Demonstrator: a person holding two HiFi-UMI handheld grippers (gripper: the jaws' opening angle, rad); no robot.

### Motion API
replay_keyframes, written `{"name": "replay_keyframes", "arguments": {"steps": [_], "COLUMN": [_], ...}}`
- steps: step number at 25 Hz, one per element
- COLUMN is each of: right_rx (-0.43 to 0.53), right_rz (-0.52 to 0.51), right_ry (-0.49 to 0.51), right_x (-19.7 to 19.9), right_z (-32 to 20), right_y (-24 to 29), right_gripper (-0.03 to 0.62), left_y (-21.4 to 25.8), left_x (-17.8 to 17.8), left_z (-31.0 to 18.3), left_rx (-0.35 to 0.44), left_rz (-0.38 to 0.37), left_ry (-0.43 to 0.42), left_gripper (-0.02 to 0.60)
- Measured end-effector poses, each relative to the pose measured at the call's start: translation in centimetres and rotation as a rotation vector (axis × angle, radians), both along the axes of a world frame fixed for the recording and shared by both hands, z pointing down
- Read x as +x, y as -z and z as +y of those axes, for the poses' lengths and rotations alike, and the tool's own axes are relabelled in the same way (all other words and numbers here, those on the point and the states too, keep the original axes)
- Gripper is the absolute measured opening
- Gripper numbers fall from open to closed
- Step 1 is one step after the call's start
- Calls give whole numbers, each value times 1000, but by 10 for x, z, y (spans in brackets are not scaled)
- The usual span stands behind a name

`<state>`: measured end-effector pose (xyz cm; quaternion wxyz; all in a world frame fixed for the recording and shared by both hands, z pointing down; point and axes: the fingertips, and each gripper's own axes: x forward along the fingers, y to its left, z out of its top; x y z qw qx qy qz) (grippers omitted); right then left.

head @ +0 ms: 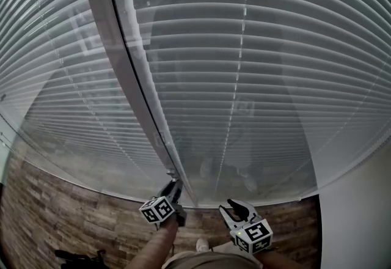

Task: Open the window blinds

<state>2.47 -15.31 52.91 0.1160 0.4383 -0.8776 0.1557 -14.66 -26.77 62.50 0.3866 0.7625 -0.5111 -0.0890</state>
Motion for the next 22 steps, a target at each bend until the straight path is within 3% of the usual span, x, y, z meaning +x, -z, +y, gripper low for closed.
{"name": "replay_keyframes", "arguments": {"steps": [6, 9, 13, 19, 22], "right_rx": [2, 4, 6, 7, 10], "right_rz": [1, -1, -3, -7, -8], "right_ry": [-4, -7, -11, -21, -20], "right_x": [0, 1, 2, 3, 3], "right_z": [2, 1, 2, -1, -2], "right_y": [2, 3, -6, -20, -21], "right_gripper": [121, 121, 121, 121, 121], "left_y": [-1, 0, -7, -17, -16], "left_x": [-1, -1, 3, 2, 1], "left_z": [0, -1, 1, 3, 1], "left_rx": [2, 13, 46, 104, 123], "left_rz": [64, 38, -100, -420, -515], "left_ry": [3, -1, -25, -58, -64], "left_gripper": [135, 135, 145, 184, 184]}}
